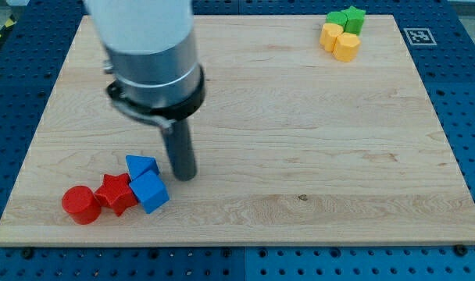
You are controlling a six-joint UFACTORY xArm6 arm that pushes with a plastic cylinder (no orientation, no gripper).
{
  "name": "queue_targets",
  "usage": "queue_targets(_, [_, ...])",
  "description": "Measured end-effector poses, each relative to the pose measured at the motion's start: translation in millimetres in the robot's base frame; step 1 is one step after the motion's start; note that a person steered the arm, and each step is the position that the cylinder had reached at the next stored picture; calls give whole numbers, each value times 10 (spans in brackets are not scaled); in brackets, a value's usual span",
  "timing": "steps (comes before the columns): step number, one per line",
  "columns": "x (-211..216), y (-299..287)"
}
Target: Move your arm closer to the yellow hexagon
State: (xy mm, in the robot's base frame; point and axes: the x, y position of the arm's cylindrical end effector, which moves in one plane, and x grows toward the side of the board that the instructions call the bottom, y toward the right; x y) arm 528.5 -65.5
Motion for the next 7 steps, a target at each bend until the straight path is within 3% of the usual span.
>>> queue_targets(2, [-663, 1155])
queue_targets(4, [-663, 1162])
queue_targets(6, [-957, 1254])
queue_targets(7, [-1200, 1888])
